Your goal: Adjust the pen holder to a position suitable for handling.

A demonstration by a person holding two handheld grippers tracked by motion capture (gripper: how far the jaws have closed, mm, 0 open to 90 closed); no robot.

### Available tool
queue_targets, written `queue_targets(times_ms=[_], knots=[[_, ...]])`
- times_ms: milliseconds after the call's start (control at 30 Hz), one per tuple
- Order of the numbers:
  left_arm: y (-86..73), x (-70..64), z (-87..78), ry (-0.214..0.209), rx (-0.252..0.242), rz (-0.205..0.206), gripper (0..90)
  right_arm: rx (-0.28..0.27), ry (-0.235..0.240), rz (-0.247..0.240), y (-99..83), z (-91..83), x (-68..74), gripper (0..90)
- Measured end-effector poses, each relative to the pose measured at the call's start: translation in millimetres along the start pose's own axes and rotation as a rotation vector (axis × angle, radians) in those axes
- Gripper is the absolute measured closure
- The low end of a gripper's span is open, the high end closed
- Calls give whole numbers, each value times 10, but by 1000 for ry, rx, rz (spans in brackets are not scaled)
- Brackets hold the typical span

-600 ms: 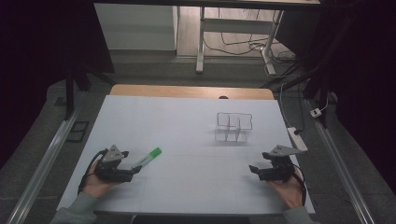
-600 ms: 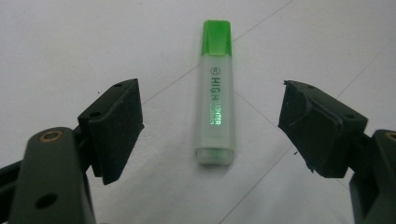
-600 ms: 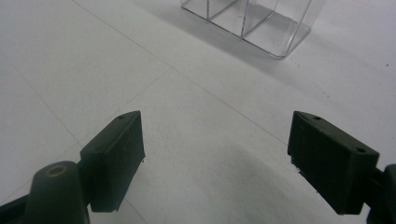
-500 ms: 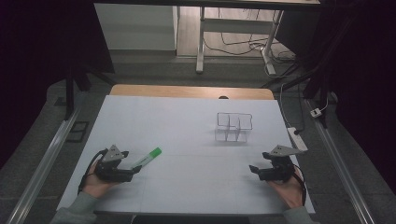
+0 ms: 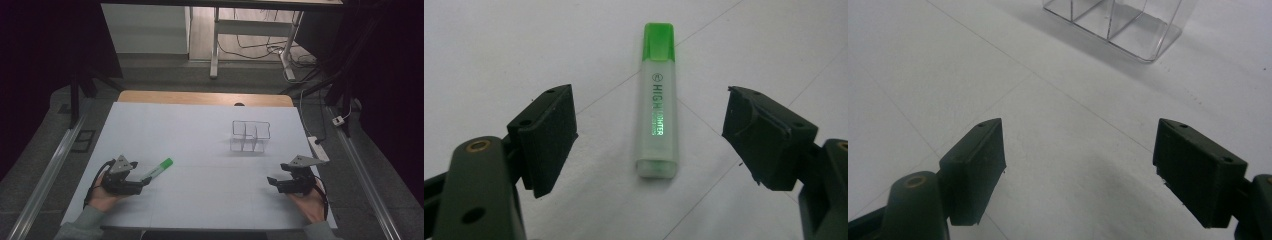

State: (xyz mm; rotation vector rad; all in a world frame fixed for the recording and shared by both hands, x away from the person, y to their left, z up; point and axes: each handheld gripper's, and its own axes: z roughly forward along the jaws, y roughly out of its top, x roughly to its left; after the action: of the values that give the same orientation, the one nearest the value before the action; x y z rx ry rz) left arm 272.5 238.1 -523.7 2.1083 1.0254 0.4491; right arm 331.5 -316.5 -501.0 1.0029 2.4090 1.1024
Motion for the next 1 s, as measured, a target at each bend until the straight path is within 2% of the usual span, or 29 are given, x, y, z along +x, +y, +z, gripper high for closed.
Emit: queue_targets(times_ms=[333, 567, 1000], knots=[[1, -1, 2, -1, 0, 2, 213, -9, -21, 12, 70, -24, -21, 232], [-1, 4, -3, 1, -3, -1, 213, -2, -65, 17, 153, -28, -55, 263], [0, 29, -3, 2, -7, -11, 213, -7, -91, 49, 313, 72, -156, 312]])
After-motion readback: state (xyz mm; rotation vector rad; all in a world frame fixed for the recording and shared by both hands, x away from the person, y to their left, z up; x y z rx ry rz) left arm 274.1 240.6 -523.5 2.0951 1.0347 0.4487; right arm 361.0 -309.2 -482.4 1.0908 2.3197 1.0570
